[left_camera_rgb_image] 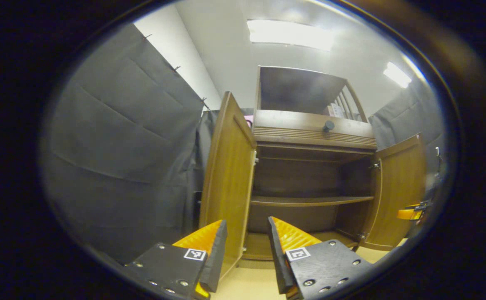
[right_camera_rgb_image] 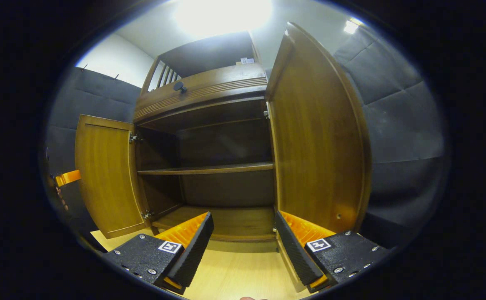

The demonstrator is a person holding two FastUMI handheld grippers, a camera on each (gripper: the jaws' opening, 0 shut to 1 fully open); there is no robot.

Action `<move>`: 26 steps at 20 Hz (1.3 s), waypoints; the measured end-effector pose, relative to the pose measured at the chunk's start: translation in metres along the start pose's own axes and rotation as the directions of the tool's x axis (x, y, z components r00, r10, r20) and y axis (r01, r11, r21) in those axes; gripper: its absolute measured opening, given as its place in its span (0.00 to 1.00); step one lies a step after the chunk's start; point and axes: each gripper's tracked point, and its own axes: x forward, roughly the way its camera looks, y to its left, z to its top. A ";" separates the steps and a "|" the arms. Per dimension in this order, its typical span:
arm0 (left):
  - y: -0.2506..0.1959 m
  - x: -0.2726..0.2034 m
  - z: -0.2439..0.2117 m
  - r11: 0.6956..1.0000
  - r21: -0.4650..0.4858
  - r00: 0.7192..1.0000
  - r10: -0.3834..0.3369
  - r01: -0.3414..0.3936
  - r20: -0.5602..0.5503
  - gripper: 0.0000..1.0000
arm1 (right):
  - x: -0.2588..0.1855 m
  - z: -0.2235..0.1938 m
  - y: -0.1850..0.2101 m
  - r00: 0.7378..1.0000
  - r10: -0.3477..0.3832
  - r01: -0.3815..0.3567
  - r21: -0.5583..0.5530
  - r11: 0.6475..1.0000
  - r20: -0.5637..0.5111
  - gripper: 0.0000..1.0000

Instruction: Open the right door of the double-door shoe cabinet with the right hand, and open the left door with the left hand.

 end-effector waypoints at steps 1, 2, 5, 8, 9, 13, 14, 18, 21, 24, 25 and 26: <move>-0.008 0.004 0.001 1.000 0.009 1.000 -0.010 0.010 0.000 0.59 | -0.001 0.002 -0.001 1.000 0.002 -0.002 0.001 1.000 0.006 0.93; -0.014 0.010 0.003 1.000 0.011 1.000 -0.021 0.021 0.008 0.69 | -0.003 0.006 -0.002 1.000 0.001 -0.001 0.003 1.000 0.015 0.92; -0.037 0.021 0.003 0.997 -0.011 0.997 -0.077 0.078 0.014 1.00 | -0.006 0.019 0.000 0.999 0.016 -0.016 -0.005 1.000 0.050 0.93; -0.045 0.026 0.004 0.995 0.036 0.996 -0.092 0.091 0.009 0.89 | -0.005 0.027 0.004 0.998 0.017 -0.015 -0.027 1.000 0.068 0.93; -0.045 0.027 0.004 0.995 0.050 0.996 -0.089 0.089 0.011 0.89 | -0.007 0.031 0.006 0.996 0.033 -0.031 -0.031 0.999 0.078 0.93; -0.051 0.032 0.000 0.992 0.059 0.994 -0.108 0.107 0.005 1.00 | -0.006 0.039 0.024 0.991 0.095 -0.091 -0.044 0.995 0.094 0.93; -0.051 0.035 -0.003 0.992 0.051 0.994 -0.112 0.112 -0.003 1.00 | -0.004 0.038 0.028 0.992 0.097 -0.093 -0.047 0.995 0.085 0.91; -0.049 0.038 -0.006 0.994 0.047 0.996 -0.094 0.094 -0.015 1.00 | 0.001 0.039 0.039 0.991 0.105 -0.098 -0.076 0.992 0.084 0.91; -0.049 0.039 -0.009 0.995 0.035 0.995 -0.094 0.094 -0.021 1.00 | 0.003 0.035 0.044 0.993 0.091 -0.083 -0.093 0.992 0.076 0.93; -0.048 0.040 -0.013 0.994 0.018 0.994 -0.107 0.107 -0.018 1.00 | 0.006 0.032 0.046 0.994 0.084 -0.078 -0.089 0.993 0.070 0.91; -0.047 0.039 -0.013 0.993 0.019 0.994 -0.113 0.113 -0.013 1.00 | 0.006 0.032 0.047 0.994 0.083 -0.077 -0.087 0.993 0.071 0.93; -0.046 0.039 -0.013 0.993 0.025 0.994 -0.113 0.113 -0.010 1.00 | 0.007 0.032 0.048 0.994 0.083 -0.077 -0.085 0.993 0.073 0.93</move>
